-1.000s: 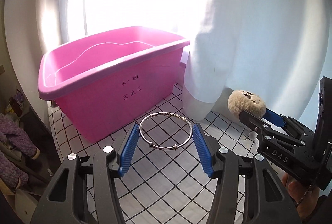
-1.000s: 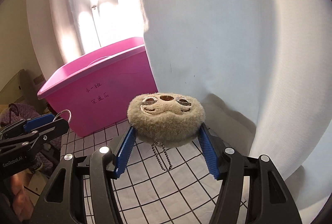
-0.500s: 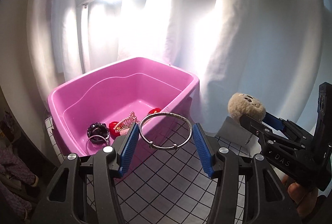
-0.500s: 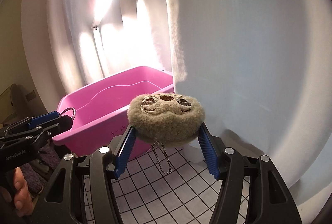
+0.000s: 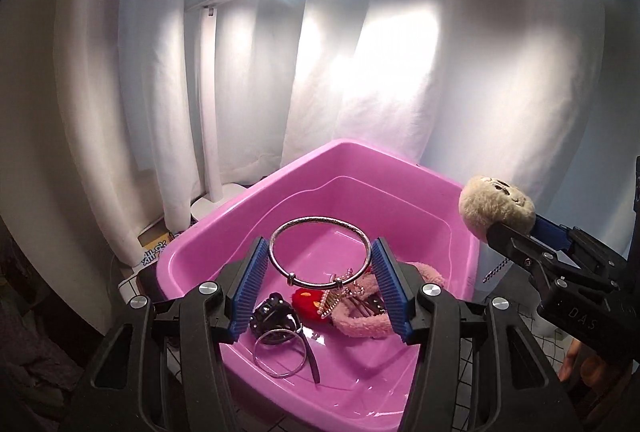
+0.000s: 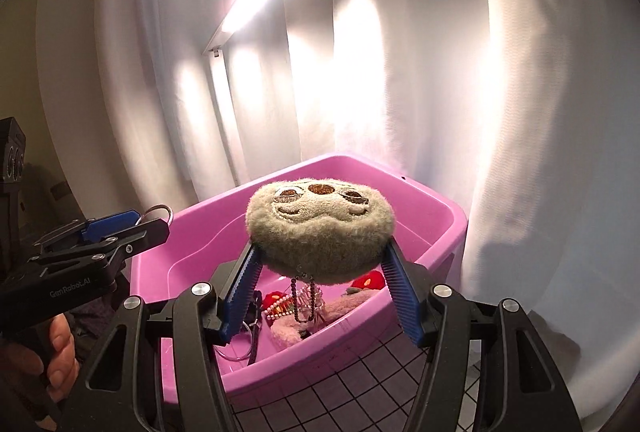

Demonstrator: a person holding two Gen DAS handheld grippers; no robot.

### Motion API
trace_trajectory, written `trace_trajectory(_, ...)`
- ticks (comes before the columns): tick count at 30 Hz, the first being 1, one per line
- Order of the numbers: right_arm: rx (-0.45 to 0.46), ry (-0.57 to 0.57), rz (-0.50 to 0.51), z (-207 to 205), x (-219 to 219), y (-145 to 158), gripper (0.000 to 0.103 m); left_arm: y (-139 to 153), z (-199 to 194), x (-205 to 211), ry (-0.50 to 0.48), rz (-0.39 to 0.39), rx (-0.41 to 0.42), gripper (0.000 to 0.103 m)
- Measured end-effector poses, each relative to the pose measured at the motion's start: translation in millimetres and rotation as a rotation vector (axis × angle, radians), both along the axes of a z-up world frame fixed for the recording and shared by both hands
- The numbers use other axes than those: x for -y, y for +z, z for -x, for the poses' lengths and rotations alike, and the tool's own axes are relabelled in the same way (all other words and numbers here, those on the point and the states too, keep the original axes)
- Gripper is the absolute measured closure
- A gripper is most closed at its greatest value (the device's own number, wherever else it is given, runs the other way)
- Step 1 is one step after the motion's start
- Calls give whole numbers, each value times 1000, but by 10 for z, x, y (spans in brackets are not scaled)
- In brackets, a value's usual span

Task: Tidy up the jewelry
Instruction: 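Carry the bangle and plush sloth up and over the pink tub, then lower both tools into the tub and open them to release the items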

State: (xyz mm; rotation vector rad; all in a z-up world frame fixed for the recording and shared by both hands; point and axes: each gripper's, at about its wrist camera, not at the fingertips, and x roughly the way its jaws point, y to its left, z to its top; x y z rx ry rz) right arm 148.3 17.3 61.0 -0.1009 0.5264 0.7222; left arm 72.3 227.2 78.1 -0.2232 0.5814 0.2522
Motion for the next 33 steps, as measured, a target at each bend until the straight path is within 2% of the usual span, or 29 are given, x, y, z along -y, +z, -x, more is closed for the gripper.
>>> trace_trajectory(11,-74,-60,76,-231,-501,-79,44,-307,-472,-445,-24,35,-125,50)
trace_trajectory(19,-156,-95,123,-470,-642,-278,44,-514,-741,-512,-61,30,-248,50)
trace_trajectory(28,-261,-92,217,-667,-789,-443,44,-693,-967,-528,-118,74,-385,50)
trace_trajectory(33,-288,-79,253,-737,-889,-485,44,-750,-1049,-544,-143,95,-444,49)
